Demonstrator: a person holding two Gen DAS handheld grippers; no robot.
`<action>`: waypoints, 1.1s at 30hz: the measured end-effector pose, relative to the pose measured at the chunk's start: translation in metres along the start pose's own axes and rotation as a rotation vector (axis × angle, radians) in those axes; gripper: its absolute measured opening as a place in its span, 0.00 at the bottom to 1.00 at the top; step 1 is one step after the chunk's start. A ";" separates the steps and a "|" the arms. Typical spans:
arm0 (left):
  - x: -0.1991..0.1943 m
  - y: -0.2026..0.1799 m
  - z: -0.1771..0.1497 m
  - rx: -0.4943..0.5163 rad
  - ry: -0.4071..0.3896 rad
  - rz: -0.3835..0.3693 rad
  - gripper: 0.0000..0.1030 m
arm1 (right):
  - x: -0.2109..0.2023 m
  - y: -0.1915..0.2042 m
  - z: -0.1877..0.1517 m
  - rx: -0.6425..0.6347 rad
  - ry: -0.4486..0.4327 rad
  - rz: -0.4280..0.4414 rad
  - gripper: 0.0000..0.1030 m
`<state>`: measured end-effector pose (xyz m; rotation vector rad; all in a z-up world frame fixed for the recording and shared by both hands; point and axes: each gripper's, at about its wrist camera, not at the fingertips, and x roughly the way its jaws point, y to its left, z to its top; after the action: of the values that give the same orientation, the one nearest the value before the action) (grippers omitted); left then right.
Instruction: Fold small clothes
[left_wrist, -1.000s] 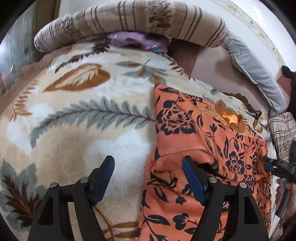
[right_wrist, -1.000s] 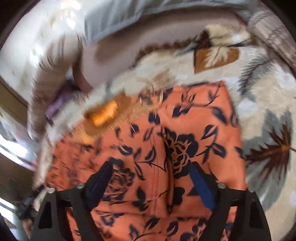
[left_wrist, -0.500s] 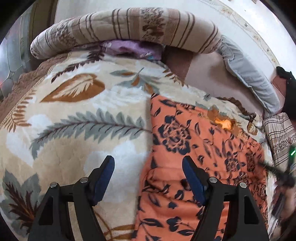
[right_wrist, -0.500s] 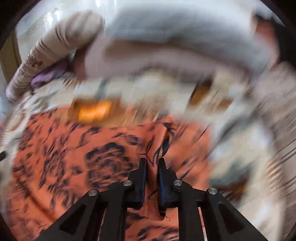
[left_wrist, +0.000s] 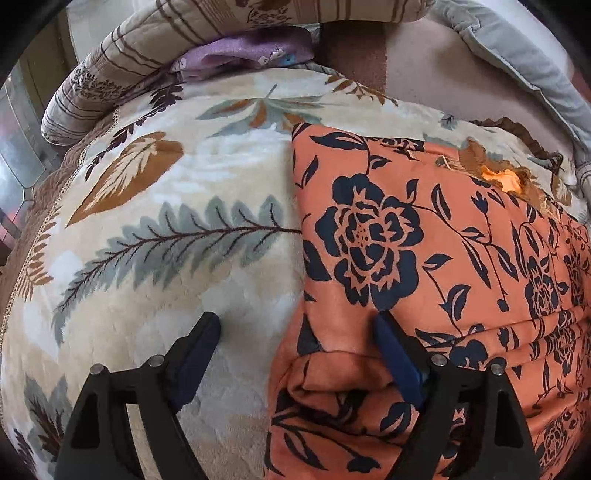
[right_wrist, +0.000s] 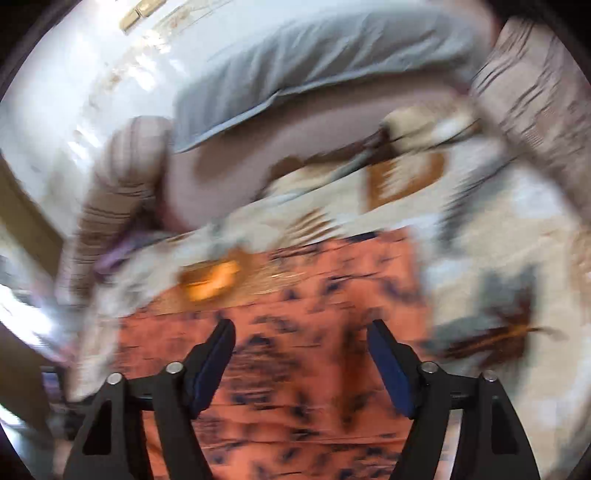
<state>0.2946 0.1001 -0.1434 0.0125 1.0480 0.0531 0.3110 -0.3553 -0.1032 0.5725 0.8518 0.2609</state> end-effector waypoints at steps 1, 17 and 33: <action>0.000 0.000 0.001 0.002 0.003 0.005 0.84 | 0.010 -0.003 0.002 0.013 0.047 0.063 0.76; -0.108 0.048 -0.082 -0.091 -0.112 -0.152 0.85 | -0.098 -0.021 -0.107 0.026 -0.032 -0.053 0.78; -0.160 0.088 -0.228 -0.176 0.081 -0.333 0.85 | -0.185 -0.085 -0.233 0.250 0.203 -0.083 0.81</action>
<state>0.0138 0.1765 -0.1160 -0.3250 1.1111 -0.1574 0.0128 -0.4196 -0.1561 0.7503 1.1118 0.1388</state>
